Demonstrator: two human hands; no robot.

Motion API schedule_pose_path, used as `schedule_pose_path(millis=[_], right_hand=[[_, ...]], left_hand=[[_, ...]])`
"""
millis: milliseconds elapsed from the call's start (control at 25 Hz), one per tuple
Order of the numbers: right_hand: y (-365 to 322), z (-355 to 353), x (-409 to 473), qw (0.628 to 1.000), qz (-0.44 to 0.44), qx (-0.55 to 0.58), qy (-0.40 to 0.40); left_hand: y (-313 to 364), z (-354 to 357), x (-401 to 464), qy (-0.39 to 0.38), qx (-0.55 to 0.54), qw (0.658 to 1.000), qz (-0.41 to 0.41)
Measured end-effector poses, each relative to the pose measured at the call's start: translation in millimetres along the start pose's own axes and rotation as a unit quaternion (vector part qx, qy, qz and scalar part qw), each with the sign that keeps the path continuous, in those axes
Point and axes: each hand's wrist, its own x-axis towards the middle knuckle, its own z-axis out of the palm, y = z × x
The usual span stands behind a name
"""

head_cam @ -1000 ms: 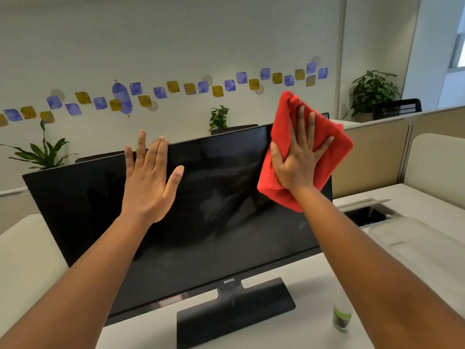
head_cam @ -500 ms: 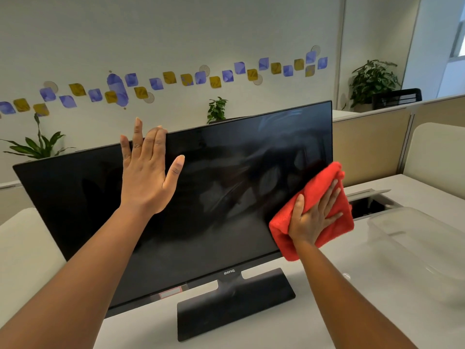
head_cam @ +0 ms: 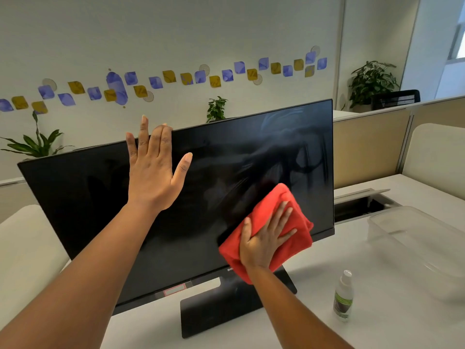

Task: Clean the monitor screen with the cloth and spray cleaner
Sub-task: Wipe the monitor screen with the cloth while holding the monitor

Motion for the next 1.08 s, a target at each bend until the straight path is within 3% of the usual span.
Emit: schedule_pose_path(millis=[200, 360, 440, 560, 640, 920, 1080], right_hand=[[13.6, 14.3, -53.9, 0.971, -0.182, -0.141, -0.061], [30.9, 8.8, -55.8, 0.951, -0.243, -0.177, -0.070], [33.3, 2.8, -44.8, 0.965, -0.206, -0.154, -0.058], [25.6, -6.5, -14.6, 0.998, -0.042, -0.045, -0.014], [11.4, -11.5, 10.8, 1.000, -0.005, -0.009, 0.011], [-56.6, 2.1, 35.1, 0.975, -0.204, -0.085, -0.003], [-51.6, 12.4, 2.8, 0.903, -0.388, -0.169, -0.067]], left_hand=[[-2.3, -0.8, -0.9, 0.001, -0.003, 1.000, 0.007], [-2.8, -0.8, -0.1, -0.002, -0.005, 1.000, 0.005], [-3.4, -1.7, -0.1, -0.004, -0.011, 1.000, 0.006], [-4.8, -2.3, 0.5, -0.006, -0.016, 1.000, 0.009], [-5.1, -1.8, 0.8, -0.006, -0.018, 1.000, 0.007], [-4.8, 0.3, 0.3, 0.003, -0.021, 1.000, 0.009], [-7.6, -1.1, -0.3, -0.011, -0.004, 1.000, 0.017]])
